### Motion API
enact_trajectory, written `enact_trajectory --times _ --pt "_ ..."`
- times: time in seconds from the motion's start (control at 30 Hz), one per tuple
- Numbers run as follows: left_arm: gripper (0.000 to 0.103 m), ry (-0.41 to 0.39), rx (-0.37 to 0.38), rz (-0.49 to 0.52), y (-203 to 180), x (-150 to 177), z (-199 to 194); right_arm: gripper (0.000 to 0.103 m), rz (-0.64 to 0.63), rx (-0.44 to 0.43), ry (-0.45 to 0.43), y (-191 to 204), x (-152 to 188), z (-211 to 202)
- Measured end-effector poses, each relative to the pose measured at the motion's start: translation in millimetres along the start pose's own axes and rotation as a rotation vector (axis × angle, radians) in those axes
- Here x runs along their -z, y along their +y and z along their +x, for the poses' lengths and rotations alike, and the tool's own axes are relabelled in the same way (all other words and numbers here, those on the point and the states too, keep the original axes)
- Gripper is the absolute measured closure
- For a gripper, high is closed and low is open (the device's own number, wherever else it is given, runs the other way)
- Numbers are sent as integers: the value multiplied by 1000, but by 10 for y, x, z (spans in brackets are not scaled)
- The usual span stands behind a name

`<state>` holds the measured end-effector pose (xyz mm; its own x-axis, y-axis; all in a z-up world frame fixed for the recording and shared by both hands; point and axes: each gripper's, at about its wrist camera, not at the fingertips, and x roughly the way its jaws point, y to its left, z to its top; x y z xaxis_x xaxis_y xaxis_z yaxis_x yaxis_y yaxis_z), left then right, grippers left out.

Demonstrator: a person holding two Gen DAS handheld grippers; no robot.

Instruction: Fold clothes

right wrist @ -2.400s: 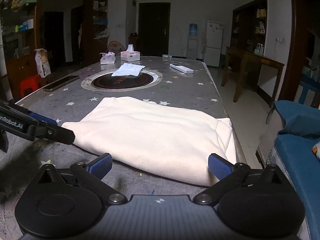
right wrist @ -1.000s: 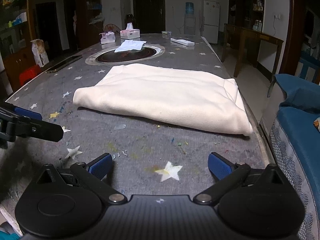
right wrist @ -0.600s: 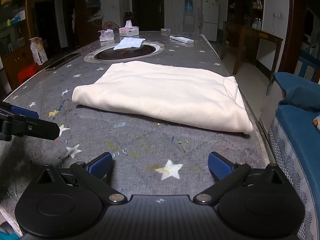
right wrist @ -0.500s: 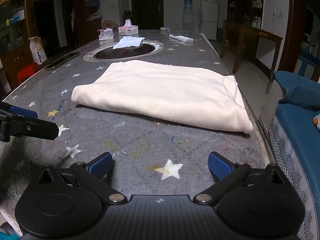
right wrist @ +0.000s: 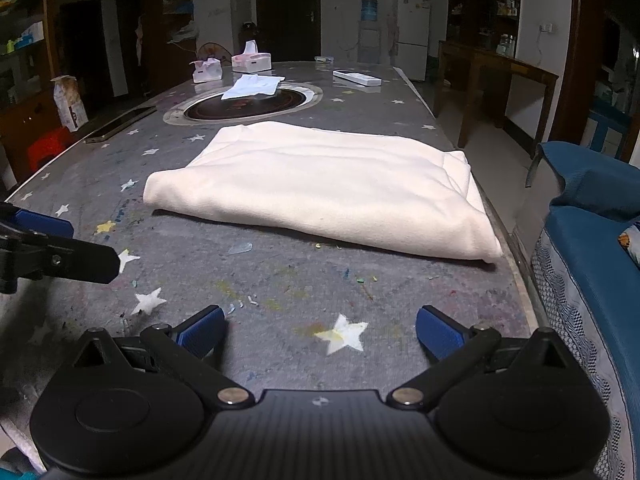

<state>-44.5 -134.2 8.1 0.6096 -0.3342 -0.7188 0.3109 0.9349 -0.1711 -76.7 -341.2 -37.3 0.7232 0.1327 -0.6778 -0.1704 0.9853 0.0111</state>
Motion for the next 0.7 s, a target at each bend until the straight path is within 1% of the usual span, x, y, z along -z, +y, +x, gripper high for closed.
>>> enact_trajectory --times 0.7 --pt "0 16 4 25 -141 48 19 0 13 -8 -1 -19 48 -88"
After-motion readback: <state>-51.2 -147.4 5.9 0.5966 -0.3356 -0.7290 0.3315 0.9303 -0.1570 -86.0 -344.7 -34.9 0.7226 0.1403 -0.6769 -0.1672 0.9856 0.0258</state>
